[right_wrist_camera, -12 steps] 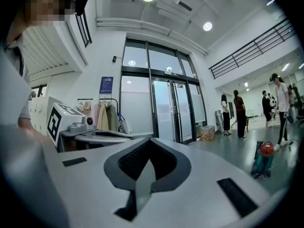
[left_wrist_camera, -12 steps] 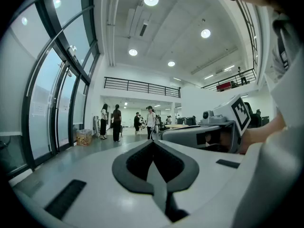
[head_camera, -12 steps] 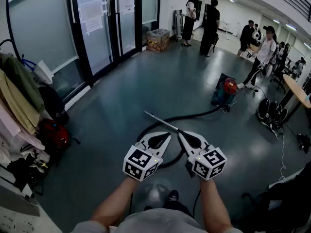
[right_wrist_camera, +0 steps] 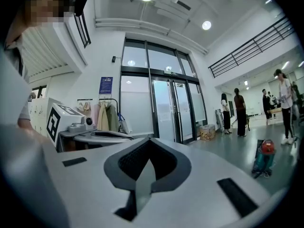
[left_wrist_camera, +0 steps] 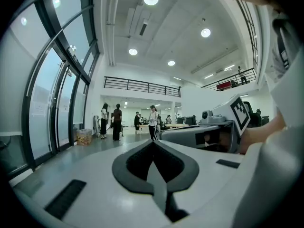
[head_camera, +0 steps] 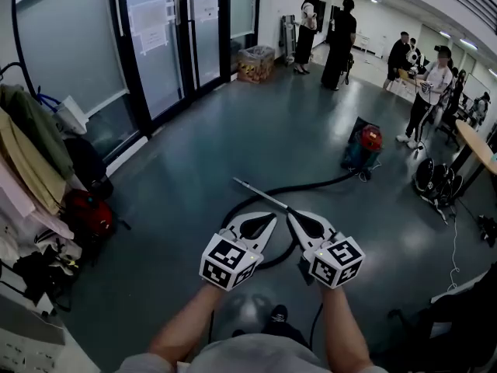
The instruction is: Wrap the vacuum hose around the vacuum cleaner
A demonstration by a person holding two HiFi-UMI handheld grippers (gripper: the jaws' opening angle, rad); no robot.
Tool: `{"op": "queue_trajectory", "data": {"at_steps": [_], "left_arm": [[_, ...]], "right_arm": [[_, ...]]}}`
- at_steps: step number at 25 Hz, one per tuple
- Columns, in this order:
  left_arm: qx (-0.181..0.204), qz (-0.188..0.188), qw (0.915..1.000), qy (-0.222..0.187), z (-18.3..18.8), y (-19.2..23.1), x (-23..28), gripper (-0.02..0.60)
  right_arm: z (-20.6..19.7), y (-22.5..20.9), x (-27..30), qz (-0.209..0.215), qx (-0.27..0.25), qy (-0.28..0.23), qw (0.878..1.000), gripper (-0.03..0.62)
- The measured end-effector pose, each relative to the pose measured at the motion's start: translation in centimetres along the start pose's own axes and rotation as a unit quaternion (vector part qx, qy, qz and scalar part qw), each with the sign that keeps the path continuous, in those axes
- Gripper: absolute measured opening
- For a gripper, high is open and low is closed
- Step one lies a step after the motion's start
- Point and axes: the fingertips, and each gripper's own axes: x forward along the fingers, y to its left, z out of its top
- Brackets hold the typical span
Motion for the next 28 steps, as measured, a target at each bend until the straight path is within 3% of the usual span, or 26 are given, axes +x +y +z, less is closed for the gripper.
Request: {"op": "queue_trajectory", "data": {"at_steps": [15,28], "left_arm": [[-0.005,0.005,0.9999,0.015,-0.9,0.4,3.2,0.006],[-0.007,0.026,0.9983,0.052,-3.1,1.7,12.9,0.006]], "right_arm": [[-0.5,-3.5,-0.1,0.005,-0.001,0.011,1.000,0.003],[-1.9,-13.7,0.7,0.027,0.009,0.027,0.999,0.003]]}}
